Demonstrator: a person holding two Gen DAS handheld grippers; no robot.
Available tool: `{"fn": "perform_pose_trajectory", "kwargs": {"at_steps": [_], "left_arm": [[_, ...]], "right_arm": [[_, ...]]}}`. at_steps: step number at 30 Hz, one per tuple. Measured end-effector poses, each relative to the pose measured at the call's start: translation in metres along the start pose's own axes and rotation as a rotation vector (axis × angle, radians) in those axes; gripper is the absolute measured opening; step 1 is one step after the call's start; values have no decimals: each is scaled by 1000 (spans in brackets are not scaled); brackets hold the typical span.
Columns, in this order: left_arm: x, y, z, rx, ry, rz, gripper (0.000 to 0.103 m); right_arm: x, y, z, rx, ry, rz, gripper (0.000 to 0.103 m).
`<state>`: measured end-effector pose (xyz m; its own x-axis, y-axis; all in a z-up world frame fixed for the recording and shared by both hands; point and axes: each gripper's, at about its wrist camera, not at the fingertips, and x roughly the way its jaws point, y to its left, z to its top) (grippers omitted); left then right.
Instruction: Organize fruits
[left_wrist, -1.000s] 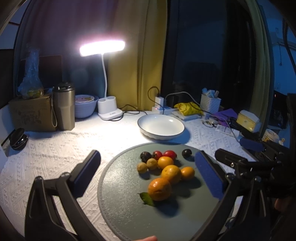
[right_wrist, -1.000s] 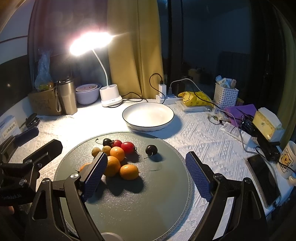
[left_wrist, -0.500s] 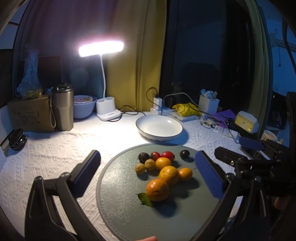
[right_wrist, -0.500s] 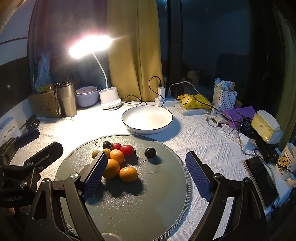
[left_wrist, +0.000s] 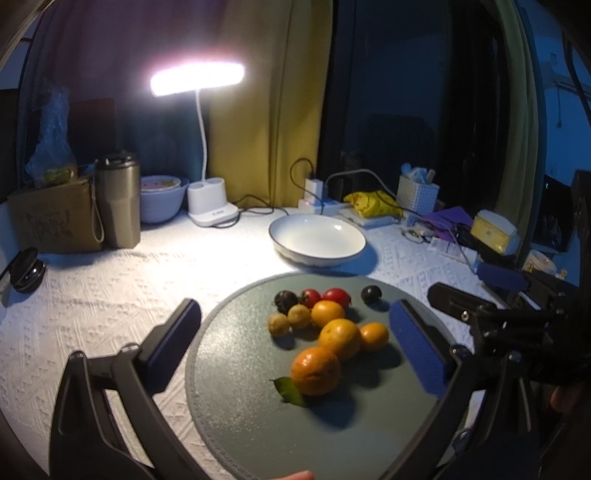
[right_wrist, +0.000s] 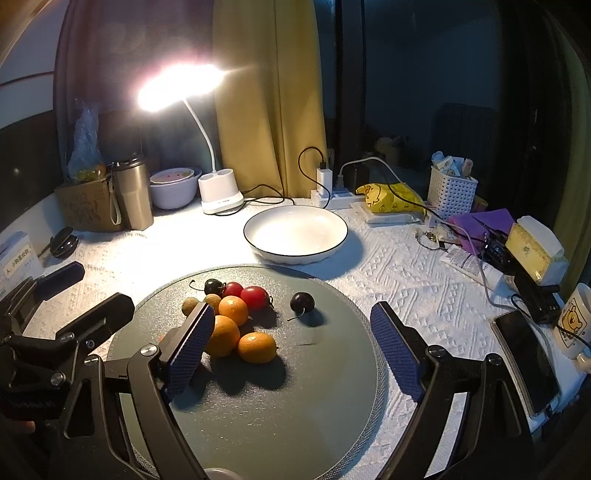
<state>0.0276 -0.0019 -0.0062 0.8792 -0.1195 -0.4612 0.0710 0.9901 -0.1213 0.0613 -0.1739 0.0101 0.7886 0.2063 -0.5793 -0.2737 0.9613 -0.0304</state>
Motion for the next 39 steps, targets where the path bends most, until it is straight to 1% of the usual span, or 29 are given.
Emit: {"fn": "perform_pose_trajectory", "kwargs": {"at_steps": [7,11,14,19,21,22,24,28,30,31,33,37,39], "left_arm": [[21,2,-9,12,71,-6,102],[36,1,-16,31,131,-9,102],[47,1,-22,39,179,-37,101],[67,-1,-33,51,284,-83,83],[72,-2,-34,48,306,-98,73],[74,-2,-35,48,314,-103,71],[76,-3,-35,50,328,-113,64],[79,-6,-37,60,347,-130,57],[82,-8,-37,68,356,-138,52],[83,-8,-38,69,357,-145,50],[83,-9,-37,68,358,-160,43],[83,-10,-36,71,356,-158,43],[82,-8,-36,68,355,-155,42]], "right_arm": [[19,-1,-6,-1,44,17,89],[31,-3,-11,5,78,32,88],[41,-7,-16,20,105,55,88],[55,-9,-21,35,145,100,88],[60,-9,-22,38,162,126,86],[63,-9,-23,38,170,140,86],[68,-6,-24,32,183,158,81],[79,-3,-28,27,216,183,74],[85,-2,-31,29,234,193,70],[87,-2,-32,34,242,201,68],[91,-3,-34,43,252,216,66],[94,-5,-33,50,253,248,65],[96,-7,-31,64,261,274,60]]}}
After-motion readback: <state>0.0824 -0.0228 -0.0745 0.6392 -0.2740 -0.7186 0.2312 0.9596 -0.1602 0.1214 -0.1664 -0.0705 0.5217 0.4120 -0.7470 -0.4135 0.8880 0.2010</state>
